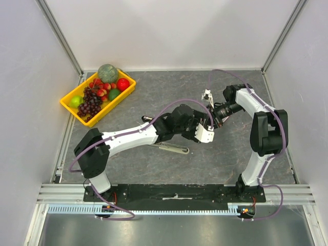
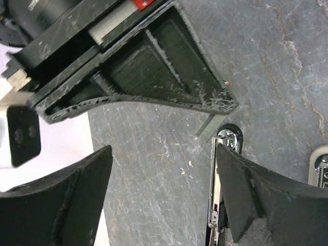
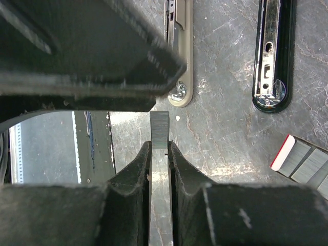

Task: Load the staples into the stapler
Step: Pick up the staple from the center of the board.

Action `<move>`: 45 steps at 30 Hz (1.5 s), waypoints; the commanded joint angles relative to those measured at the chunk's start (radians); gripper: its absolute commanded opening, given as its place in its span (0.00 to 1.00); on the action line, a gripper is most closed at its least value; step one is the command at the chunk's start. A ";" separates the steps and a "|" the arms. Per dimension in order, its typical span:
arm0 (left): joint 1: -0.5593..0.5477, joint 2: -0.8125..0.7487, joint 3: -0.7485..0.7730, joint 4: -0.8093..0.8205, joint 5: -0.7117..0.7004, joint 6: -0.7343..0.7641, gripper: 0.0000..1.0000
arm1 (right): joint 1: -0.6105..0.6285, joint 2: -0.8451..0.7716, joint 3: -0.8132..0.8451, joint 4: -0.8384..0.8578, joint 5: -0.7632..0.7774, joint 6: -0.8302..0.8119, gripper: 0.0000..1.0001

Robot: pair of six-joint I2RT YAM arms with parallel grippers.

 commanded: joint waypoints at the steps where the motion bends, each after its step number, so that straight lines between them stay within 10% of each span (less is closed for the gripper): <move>1: -0.034 0.026 0.037 -0.033 -0.010 0.061 0.84 | 0.002 0.017 0.022 -0.128 -0.051 -0.056 0.21; 32: -0.054 0.084 0.080 -0.115 0.006 0.052 0.35 | 0.002 -0.010 0.016 -0.130 -0.066 -0.062 0.22; 33: -0.055 0.087 0.081 -0.116 0.006 0.052 0.29 | 0.002 -0.012 0.016 -0.130 -0.066 -0.064 0.22; 34: -0.054 0.087 0.081 -0.116 0.004 0.047 0.03 | 0.003 -0.013 0.016 -0.130 -0.066 -0.062 0.22; 45: -0.060 0.084 0.083 -0.116 -0.007 0.026 0.05 | -0.001 -0.018 0.025 -0.128 -0.066 -0.061 0.25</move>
